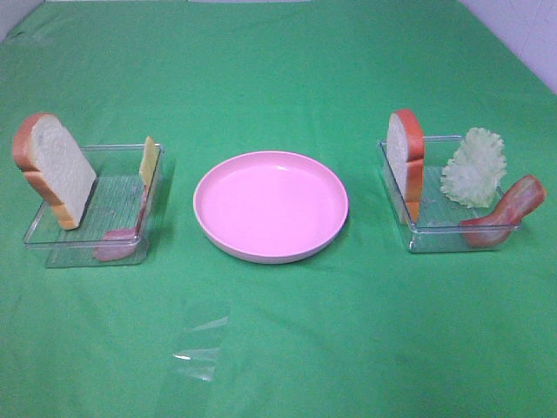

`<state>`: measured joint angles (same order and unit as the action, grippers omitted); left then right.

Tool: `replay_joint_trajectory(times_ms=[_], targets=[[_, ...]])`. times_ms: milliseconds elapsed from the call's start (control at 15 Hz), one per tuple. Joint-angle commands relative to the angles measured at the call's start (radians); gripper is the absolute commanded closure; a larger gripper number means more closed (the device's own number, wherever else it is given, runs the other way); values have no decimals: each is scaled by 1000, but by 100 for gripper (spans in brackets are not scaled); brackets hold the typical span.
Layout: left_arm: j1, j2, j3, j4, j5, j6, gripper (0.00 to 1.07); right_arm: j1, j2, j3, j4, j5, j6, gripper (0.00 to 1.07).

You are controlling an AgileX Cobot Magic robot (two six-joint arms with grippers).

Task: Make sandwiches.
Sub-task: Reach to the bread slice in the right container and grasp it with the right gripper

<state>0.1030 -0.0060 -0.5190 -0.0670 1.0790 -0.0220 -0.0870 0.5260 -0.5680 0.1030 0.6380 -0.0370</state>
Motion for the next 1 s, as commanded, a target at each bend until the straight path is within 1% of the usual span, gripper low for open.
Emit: replay_joint_trajectory(times_ms=[67, 133, 200, 267, 333, 467, 667, 800, 867, 933, 1000], targets=[[-2, -14, 1, 1, -5, 2, 7, -4, 158, -92, 5, -13, -19, 11], [-2, -14, 1, 1, -5, 2, 7, -4, 349, -222, 4, 33, -24, 11], [-2, -14, 1, 1, -5, 2, 7, -4, 349, -222, 4, 33, -24, 11], [-2, -14, 1, 1, -5, 2, 7, -4, 516, -358, 5, 85, -31, 11], [-2, -14, 1, 1, -5, 2, 7, -4, 559, -395, 5, 101, -31, 11], [-2, -14, 1, 1, -5, 2, 7, -3, 706, -536, 9, 177, -43, 11], [-2, -14, 1, 1, -5, 2, 7, -3, 869, -724, 35, 286, -46, 11], [-2, -14, 1, 1, -5, 2, 7, -3, 951, -807, 39, 328, -46, 11], [-2, -14, 1, 1, -5, 2, 7, -1, 966, -822, 45, 336, -46, 11], [-2, -14, 1, 1, -5, 2, 7, 19, 989, -843, 43, 346, -46, 11], [-2, -14, 1, 1, -5, 2, 7, 59, 1008, -854, 16, 347, -41, 11]])
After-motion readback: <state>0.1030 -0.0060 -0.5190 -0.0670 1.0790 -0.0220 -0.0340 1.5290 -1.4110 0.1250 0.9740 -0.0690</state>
